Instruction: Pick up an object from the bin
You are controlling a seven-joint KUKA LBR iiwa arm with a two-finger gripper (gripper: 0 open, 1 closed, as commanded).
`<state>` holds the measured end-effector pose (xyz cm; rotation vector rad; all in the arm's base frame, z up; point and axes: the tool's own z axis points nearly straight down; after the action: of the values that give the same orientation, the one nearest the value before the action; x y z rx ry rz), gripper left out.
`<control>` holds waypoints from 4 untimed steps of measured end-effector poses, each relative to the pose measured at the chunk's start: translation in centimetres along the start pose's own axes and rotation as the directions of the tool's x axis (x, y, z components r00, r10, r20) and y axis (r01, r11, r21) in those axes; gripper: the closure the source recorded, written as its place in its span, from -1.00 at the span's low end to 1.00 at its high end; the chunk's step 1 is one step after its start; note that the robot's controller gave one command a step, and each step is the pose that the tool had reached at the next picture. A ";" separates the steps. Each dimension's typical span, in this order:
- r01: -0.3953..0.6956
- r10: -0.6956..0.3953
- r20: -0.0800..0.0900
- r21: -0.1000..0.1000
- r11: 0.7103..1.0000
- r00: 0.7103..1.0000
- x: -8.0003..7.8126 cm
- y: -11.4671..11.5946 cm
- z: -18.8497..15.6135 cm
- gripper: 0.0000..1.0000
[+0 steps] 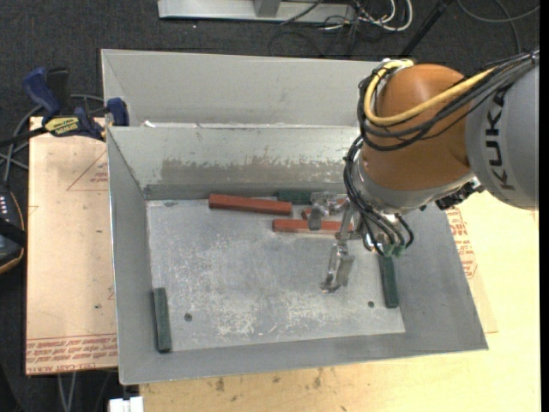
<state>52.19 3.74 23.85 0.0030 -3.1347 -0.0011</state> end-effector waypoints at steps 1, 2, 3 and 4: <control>-0.152 0.152 0.005 0.001 0.988 0.988 -4.6 -7.2 6.4 -1.00; -0.120 0.120 0.011 0.000 0.993 0.993 -11.3 -9.4 14.1 -1.00; -0.003 0.003 0.010 -0.001 1.000 1.000 -11.5 -5.3 16.8 -1.00; -0.005 0.005 0.013 0.000 1.000 1.000 -11.7 -5.5 16.3 1.00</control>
Offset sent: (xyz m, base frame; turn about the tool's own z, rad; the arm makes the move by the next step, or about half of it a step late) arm 0.0453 -0.0687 -0.0613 0.1460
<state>63.74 -1.72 7.45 -0.0051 -3.1481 -0.0007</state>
